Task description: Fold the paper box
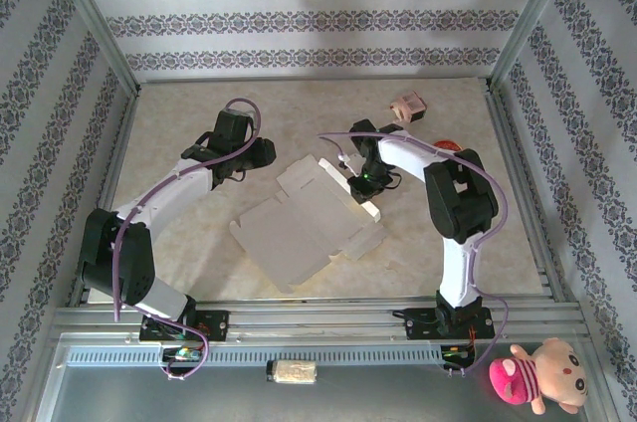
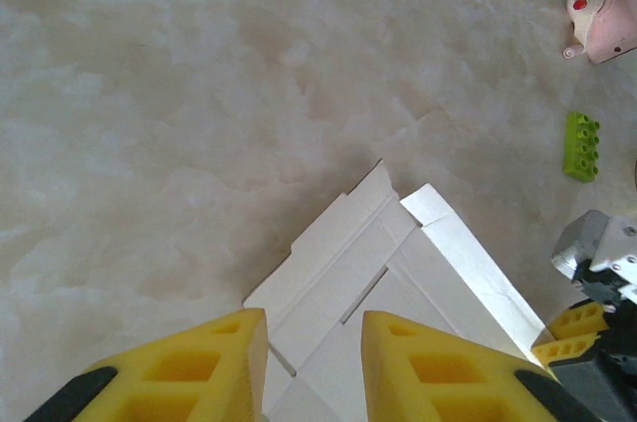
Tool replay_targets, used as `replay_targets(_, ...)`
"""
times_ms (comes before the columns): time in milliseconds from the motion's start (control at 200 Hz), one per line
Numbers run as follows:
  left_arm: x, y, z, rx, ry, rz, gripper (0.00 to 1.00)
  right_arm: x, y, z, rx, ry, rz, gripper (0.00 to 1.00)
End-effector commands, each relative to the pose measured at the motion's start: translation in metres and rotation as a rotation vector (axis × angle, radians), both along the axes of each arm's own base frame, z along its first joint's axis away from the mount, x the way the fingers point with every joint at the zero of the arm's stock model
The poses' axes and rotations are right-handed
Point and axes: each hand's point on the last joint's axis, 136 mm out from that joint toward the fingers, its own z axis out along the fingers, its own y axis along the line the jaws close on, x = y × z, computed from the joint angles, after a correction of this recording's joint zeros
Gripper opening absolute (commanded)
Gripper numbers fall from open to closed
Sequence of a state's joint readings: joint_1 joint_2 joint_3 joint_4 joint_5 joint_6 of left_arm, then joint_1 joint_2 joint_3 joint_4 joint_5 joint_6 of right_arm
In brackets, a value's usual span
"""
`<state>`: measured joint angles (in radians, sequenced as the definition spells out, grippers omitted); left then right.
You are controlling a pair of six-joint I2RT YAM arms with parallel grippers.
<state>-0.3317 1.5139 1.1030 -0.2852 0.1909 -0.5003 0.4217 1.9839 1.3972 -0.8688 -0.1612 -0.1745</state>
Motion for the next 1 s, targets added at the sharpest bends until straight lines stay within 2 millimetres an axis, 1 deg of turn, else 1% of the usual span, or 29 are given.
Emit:
replay_targets(0,-0.003,0.008,0.011,0.009,-0.028,0.004,0.31,0.009,0.001,0.041,-0.032,-0.153,0.063,0.09)
replay_targets(40,-0.004,0.008,0.015,0.004,-0.033,0.007,0.31,0.012,0.002,0.054,-0.046,-0.220,0.099,0.07)
replay_targets(65,-0.005,0.008,0.017,-0.001,-0.037,0.010,0.31,0.013,0.005,0.063,-0.052,-0.265,0.131,0.03)
replay_targets(105,-0.006,0.009,0.021,-0.009,-0.044,0.016,0.31,0.016,0.008,0.077,-0.069,-0.343,0.172,0.00)
replay_targets(180,-0.008,0.011,0.033,-0.028,-0.062,0.033,0.31,0.018,0.015,0.103,-0.106,-0.492,0.266,0.00)
replay_targets(195,-0.008,0.011,0.036,-0.034,-0.067,0.037,0.31,0.020,0.015,0.111,-0.131,-0.546,0.286,0.00)
replay_targets(245,-0.010,0.011,0.046,-0.053,-0.084,0.047,0.31,0.027,0.018,0.133,-0.183,-0.692,0.323,0.00)
replay_targets(345,-0.011,0.009,0.066,-0.124,-0.120,0.075,0.30,0.037,0.021,0.169,-0.264,-0.927,0.366,0.00)
replay_targets(390,-0.012,0.009,0.072,-0.161,-0.127,0.093,0.27,0.039,0.020,0.181,-0.298,-1.002,0.376,0.00)
replay_targets(470,-0.012,0.006,0.081,-0.232,-0.134,0.114,0.23,0.042,0.020,0.195,-0.359,-1.103,0.392,0.00)
replay_targets(595,-0.014,-0.008,0.090,-0.369,-0.128,0.101,0.17,0.045,0.025,0.206,-0.476,-1.236,0.438,0.00)
replay_targets(640,-0.015,-0.014,0.093,-0.418,-0.127,0.082,0.15,0.044,0.027,0.205,-0.515,-1.264,0.457,0.00)
replay_targets(740,-0.014,-0.025,0.095,-0.504,-0.118,0.057,0.14,0.049,0.030,0.212,-0.579,-1.350,0.442,0.00)
replay_targets(899,-0.007,-0.033,0.077,-0.511,-0.070,0.040,0.13,0.049,0.038,0.209,-0.561,-1.365,0.457,0.00)
replay_targets(949,-0.004,-0.034,0.075,-0.506,-0.068,0.040,0.13,0.049,0.041,0.204,-0.557,-1.354,0.471,0.00)
replay_targets(994,-0.002,-0.035,0.076,-0.510,-0.079,0.034,0.13,0.048,0.042,0.201,-0.557,-1.347,0.483,0.00)
